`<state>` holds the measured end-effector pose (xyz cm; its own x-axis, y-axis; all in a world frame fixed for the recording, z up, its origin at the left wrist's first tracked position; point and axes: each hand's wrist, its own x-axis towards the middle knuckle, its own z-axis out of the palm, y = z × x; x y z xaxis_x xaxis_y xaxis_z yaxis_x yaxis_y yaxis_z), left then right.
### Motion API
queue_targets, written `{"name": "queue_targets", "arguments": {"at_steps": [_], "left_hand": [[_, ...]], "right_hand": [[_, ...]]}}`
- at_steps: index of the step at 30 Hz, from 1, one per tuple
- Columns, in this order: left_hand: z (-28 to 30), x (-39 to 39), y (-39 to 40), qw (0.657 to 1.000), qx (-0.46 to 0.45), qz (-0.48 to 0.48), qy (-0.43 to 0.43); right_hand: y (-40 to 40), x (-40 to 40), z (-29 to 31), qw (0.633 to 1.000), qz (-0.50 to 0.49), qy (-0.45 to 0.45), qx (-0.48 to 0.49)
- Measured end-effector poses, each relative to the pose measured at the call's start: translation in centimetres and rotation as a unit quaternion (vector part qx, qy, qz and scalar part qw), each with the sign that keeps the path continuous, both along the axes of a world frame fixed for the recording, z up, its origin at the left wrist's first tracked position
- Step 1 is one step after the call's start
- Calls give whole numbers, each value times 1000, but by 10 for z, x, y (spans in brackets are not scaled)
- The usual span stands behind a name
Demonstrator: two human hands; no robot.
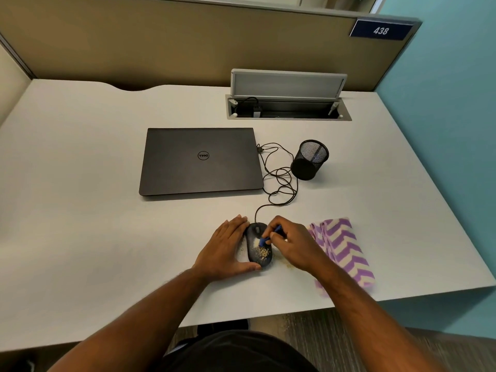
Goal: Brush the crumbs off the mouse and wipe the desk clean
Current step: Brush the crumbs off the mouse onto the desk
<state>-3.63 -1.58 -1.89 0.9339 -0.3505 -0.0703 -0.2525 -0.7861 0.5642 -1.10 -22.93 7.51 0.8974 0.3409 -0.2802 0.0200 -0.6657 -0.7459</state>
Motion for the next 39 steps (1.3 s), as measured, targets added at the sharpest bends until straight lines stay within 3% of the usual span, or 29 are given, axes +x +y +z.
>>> {"name": "queue_targets", "arguments": {"at_steps": [7,14,19,27,34,39], "left_hand": [[-1,0,0,1000,-10,2,11],[-2,0,0,1000,-6,-1,-2],[-1,-1,0,1000,-13,-2,-10],[-3,0,0,1000,-2,3,4],[-3,0,0,1000,-7,-3,-4],[-3,-1,0,1000,-13,-4,-13]], "right_hand": [[-28,-9,0,998,-56,4,0],[4,-11,9,994,-38,20,96],[4,-17,3,999,24,29,26],[-43,-19,-4,998,-20,32,-42],[-16,-24,7,994,-44,34,91],[5,-25,0,998,14,23,62]]}}
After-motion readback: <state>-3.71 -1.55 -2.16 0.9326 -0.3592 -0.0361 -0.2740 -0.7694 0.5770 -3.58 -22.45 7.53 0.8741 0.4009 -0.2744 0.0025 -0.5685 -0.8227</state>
